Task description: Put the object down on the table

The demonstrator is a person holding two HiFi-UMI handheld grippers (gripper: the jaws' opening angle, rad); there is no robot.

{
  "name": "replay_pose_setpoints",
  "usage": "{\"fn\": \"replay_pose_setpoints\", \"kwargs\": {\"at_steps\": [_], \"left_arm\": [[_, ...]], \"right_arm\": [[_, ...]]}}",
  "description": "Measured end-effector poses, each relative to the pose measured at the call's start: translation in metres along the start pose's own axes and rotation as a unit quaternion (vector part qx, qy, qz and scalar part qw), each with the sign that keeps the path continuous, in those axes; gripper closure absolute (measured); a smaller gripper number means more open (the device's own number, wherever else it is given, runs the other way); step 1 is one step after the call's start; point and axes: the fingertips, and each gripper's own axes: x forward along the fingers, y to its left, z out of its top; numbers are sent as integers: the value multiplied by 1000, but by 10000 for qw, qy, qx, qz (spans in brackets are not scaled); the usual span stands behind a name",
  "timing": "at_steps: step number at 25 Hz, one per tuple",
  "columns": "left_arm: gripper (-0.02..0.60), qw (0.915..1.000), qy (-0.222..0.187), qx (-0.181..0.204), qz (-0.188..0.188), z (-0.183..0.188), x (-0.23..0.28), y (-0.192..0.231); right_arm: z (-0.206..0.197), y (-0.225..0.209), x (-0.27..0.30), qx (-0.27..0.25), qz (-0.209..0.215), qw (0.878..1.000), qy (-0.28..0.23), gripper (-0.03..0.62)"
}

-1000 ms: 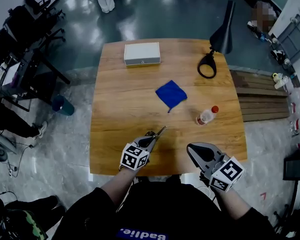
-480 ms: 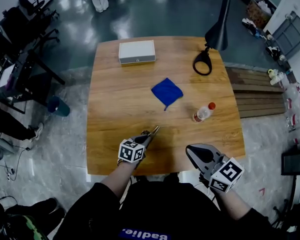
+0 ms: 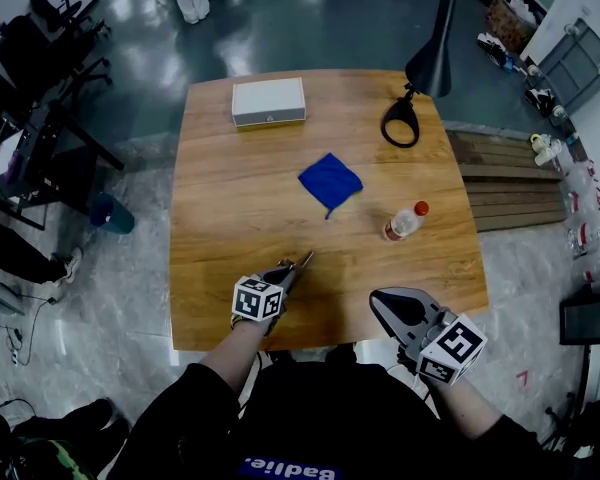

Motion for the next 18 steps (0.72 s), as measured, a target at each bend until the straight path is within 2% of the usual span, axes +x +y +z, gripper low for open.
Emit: {"fn": "replay_pose_setpoints", "kwargs": {"at_steps": [18], "left_arm": [[508,9995,280,83,104,-17,-2,18]], "right_arm": [[1,4,5,-15,211,9998,10,589]]}}
